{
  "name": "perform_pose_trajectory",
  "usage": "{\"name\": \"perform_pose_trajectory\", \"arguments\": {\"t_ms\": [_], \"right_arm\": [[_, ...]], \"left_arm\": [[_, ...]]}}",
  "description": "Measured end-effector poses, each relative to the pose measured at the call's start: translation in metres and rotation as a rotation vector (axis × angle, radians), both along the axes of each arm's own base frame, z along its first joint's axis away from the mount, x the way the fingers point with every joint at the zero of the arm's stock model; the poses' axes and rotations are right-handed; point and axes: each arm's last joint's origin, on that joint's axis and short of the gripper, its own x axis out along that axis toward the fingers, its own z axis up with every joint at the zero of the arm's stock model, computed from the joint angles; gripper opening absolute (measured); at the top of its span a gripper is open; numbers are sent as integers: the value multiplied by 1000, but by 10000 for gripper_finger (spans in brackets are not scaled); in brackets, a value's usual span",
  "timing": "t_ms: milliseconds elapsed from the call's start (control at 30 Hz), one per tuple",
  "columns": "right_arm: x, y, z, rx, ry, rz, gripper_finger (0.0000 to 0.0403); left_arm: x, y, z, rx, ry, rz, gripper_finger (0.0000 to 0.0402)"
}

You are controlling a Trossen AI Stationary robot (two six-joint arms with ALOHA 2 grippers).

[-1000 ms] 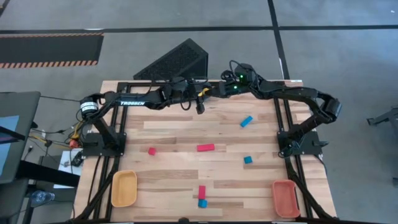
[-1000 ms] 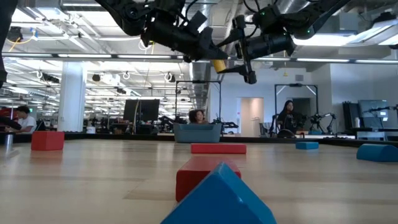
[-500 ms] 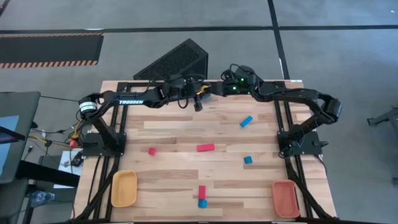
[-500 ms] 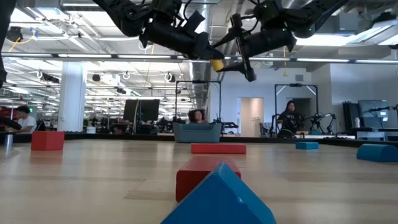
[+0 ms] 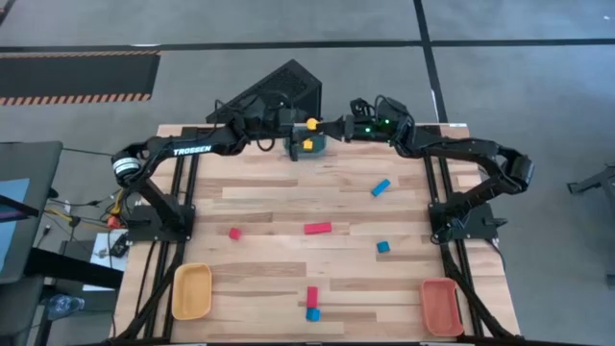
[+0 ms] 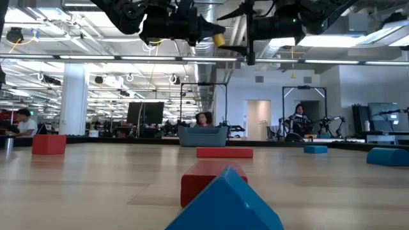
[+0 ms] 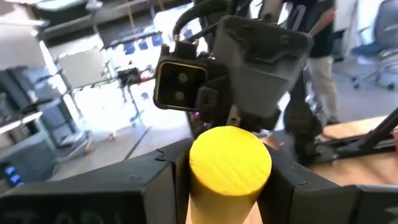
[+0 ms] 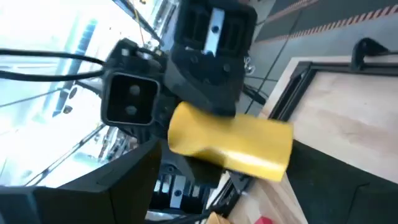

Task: Sort & place blocks by color
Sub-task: Put the yellow block into the blue bin

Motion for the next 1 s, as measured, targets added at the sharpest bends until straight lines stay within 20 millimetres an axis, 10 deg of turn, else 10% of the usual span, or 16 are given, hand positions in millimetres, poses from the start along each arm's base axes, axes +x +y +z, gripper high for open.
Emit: {"name": "perform_pose_trajectory", "arguments": {"t_ms": [367, 733, 1000], "right_arm": [[-25, 32, 25, -29, 110, -238, 344], [-47, 102, 15, 0, 449, -452, 346], [-46, 105, 9, 42, 481, -461, 347]], "left_arm": [[-16, 34, -12, -43, 54, 139, 112], [1, 62, -110, -236, 375, 286, 111], [-7, 67, -128, -333, 513, 540, 151]]}}
